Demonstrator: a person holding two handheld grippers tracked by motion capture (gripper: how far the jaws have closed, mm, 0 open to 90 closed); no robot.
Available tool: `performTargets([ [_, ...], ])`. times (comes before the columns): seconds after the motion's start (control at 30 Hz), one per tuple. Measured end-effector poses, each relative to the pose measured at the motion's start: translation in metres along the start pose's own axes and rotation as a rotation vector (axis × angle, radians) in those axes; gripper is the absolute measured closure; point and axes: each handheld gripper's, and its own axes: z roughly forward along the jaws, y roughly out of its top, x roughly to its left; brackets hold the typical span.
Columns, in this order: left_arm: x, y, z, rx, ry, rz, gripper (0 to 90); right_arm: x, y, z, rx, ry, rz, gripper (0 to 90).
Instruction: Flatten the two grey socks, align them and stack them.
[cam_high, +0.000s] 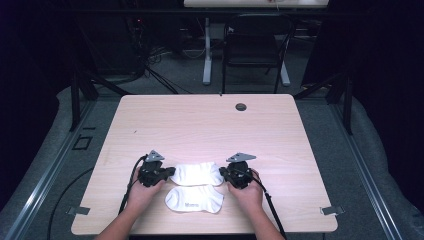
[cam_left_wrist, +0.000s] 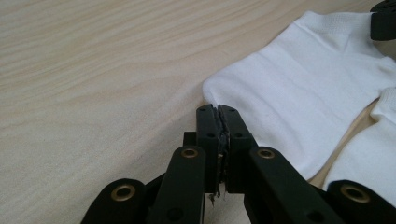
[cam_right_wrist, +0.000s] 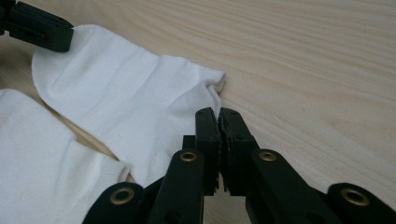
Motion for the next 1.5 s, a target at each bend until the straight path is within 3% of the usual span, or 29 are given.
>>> performTargets([
  [0.3,-0.001,0.003,-0.007,-0.044,-0.014,-0.014,88.4,0.001,0.004,-0.008,-0.038,0.012,0.002,87.0],
  [0.63,-0.005,0.011,-0.017,-0.091,-0.019,0.005,88.4,0.004,0.011,-0.021,-0.108,0.021,0.01,87.0],
  [0.97,-0.01,0.012,-0.027,-0.096,-0.043,0.01,88.4,0.011,0.014,-0.03,-0.096,0.03,-0.017,87.0],
  [1.3,-0.017,0.012,-0.039,-0.097,-0.04,0.034,88.5,0.017,0.016,-0.045,-0.111,0.042,-0.024,87.0],
  [1.5,-0.019,0.012,-0.051,-0.107,-0.052,0.015,88.5,0.023,0.019,-0.056,-0.106,0.061,-0.031,87.0],
])
